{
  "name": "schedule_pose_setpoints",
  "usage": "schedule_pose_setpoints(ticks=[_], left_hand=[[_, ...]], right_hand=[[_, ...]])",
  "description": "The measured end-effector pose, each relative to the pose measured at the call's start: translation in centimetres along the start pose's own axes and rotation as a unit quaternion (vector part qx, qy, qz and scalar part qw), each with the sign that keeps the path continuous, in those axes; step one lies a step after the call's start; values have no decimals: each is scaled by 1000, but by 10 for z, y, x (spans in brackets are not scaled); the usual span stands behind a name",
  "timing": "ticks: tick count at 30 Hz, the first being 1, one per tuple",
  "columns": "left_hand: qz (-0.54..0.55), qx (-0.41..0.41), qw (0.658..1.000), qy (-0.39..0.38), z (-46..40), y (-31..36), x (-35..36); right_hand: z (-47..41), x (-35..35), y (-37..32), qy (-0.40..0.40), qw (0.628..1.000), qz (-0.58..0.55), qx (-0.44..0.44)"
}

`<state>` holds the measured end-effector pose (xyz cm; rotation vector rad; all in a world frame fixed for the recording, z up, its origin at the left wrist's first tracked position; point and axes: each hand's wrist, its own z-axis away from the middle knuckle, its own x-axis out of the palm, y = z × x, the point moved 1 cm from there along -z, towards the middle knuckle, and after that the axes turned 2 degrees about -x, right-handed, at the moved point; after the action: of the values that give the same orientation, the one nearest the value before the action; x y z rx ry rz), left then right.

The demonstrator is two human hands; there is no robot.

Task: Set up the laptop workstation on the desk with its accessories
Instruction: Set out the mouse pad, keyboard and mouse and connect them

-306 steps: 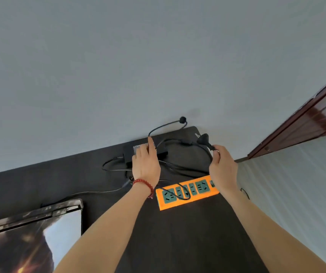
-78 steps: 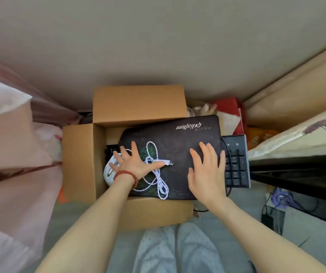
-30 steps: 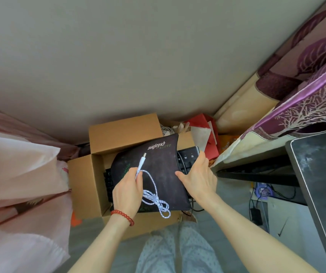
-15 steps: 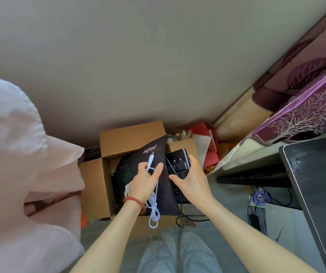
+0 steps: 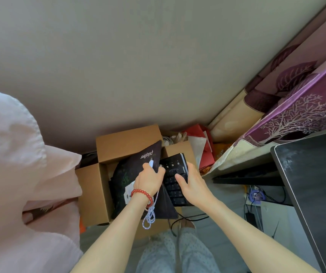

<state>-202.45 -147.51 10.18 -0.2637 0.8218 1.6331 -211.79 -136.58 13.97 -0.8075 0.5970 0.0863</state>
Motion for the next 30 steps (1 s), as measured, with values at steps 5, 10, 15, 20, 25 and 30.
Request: schedule_pose_setpoints(ticks=[5, 10, 15, 20, 25, 30], left_hand=[[-44, 65, 994, 76, 10, -18, -13], [-100, 124, 969, 190, 56, -32, -40], [-93, 223, 926, 290, 108, -12, -75], [-84, 369, 850, 365, 151, 21, -99], [-67, 472, 777, 412, 203, 76, -109], [-41, 554, 706, 439, 273, 136, -101]], right_hand=[[5, -7, -2, -12, 1000, -12, 19], [22, -10, -36, 4, 996, 43, -73], [55, -44, -69, 69, 988, 81, -111], [109, -107, -80, 152, 981, 56, -107], [176, -169, -80, 227, 965, -14, -127], [265, -224, -56, 329, 930, -69, -151]])
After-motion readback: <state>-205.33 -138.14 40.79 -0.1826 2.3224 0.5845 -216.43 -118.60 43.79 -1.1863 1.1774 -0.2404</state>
